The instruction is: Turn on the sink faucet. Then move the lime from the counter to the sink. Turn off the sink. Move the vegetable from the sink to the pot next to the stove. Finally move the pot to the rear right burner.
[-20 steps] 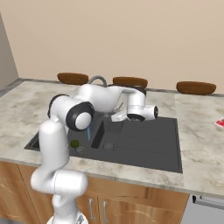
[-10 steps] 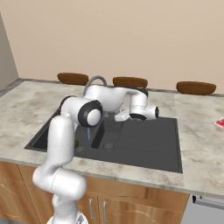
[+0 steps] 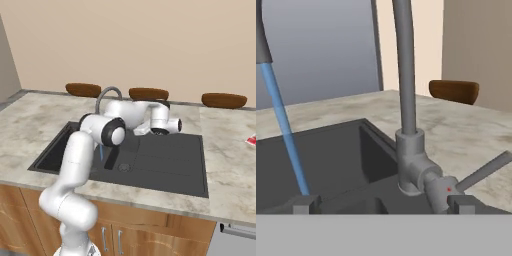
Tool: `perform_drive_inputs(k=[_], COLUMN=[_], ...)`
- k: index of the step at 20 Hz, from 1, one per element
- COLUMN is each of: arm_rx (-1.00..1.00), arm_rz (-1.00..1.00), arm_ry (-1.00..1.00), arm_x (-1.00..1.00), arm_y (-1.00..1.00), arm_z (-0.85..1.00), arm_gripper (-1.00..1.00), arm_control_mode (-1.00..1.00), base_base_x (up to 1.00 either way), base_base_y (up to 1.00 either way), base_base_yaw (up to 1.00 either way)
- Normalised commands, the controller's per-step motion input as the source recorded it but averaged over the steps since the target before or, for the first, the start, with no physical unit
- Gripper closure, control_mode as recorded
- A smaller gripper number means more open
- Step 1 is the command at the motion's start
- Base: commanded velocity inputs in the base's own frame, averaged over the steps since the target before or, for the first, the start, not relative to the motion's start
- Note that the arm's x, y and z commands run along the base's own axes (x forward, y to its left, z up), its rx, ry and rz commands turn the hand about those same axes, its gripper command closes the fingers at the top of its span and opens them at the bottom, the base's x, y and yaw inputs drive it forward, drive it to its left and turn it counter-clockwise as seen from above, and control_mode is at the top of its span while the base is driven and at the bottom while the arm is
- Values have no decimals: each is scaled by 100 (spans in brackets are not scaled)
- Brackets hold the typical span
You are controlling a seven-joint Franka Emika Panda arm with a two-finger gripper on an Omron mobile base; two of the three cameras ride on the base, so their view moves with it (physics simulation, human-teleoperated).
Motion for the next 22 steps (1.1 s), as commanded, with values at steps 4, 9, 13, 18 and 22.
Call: perform_drive_inputs(k=[4, 9, 13, 18, 22], arm_rx=[0, 0, 0, 0, 0], arm_rz=[5, 7, 8, 8, 7], arm_ry=[0, 0, 0, 0, 0], arm_x=[31, 26, 26, 21, 18], arm_y=[0, 0, 0, 0, 3], arm_z=[-12, -13, -14, -6, 0], arm_gripper=[-100, -100, -100, -100, -100], arm_control_mode=[-100, -100, -100, -100, -100], base_base_x=[0, 0, 0, 0, 0], base_base_y=[0, 0, 0, 0, 0], base_base_yaw=[0, 0, 0, 0, 0])
